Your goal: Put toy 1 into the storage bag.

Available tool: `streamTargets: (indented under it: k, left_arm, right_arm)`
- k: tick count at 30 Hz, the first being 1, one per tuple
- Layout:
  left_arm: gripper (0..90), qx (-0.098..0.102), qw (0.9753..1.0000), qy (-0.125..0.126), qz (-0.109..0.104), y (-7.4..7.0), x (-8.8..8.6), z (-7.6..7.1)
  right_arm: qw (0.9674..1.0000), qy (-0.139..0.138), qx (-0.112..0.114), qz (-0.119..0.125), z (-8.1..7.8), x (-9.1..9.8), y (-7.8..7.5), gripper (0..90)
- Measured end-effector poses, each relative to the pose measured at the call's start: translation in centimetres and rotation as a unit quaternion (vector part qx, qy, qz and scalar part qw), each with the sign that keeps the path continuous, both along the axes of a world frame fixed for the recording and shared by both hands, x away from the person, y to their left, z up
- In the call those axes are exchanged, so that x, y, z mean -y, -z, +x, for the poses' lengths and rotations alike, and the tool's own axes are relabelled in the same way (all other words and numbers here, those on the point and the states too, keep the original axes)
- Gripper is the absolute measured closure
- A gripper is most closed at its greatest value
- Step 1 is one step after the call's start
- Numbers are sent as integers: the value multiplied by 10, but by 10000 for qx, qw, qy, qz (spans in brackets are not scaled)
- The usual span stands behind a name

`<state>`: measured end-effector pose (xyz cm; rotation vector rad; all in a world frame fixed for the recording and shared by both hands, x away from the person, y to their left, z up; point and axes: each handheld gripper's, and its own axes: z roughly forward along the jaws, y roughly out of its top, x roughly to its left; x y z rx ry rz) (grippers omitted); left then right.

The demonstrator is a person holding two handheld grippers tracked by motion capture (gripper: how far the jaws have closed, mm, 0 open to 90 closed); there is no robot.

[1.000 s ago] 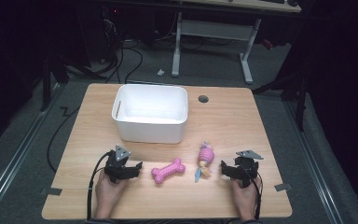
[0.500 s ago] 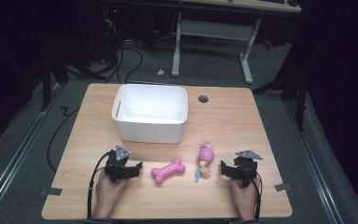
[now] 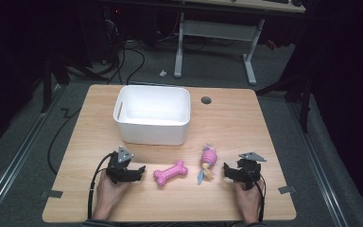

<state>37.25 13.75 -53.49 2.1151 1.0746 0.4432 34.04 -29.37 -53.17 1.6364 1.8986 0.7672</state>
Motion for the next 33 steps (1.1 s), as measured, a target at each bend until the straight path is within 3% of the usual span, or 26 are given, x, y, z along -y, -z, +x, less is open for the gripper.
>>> streamTargets:
  k: [7, 11, 33]
  left_arm:
    - [211, -33, 10000, -15, -22, -3, -3, -1]
    - [229, 17, 9998, -2, -173, -9, -7, -3]
    - [241, 99, 9991, 254, -311, -44, -8, -18]
  right_arm:
    - [10000, -26, 6, -4, 0, 0, 0, 143]
    - [10000, -39, 4, -4, 0, 0, 0, 145]
    - [10000, -64, 9, -5, 0, -1, 0, 145]
